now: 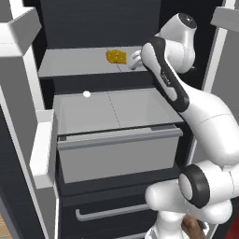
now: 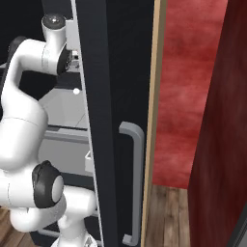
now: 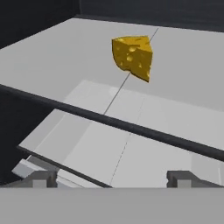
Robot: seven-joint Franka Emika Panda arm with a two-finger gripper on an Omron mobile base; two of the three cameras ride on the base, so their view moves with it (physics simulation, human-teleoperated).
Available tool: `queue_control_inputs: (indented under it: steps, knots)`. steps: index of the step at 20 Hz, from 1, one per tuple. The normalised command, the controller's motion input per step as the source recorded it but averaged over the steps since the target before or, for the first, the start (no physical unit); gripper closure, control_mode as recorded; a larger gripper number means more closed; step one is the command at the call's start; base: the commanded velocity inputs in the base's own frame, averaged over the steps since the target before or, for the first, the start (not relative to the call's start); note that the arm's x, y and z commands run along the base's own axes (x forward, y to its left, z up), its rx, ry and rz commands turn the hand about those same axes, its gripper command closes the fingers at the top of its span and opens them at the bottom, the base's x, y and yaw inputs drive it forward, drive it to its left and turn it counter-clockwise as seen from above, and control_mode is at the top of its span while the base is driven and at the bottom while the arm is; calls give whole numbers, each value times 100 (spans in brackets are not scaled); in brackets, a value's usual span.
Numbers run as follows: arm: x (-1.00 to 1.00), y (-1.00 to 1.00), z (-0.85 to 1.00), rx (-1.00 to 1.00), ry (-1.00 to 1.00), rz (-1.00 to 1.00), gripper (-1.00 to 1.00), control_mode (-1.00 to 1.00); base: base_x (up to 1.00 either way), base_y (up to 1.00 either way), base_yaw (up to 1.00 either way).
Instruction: Pick the cheese from the fridge and the cheese grater from the cabinet and place them next to the salad bowl.
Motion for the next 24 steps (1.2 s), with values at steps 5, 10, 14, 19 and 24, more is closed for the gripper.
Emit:
queue_control_inputs:
  steps: [5,10,14,19,24]
  knots:
    - [44,9,9,0,0,0,-100,-100,0,0,0]
    - [48,5,0,0,0,2,-100,-100,0,0,0]
    - [56,1,0,0,0,4,-100,-100,0,0,0]
    - [52,5,-6,0,0,4,-100,-100,0,0,0]
    - [47,11,-13,0,0,5,-100,-100,0,0,0]
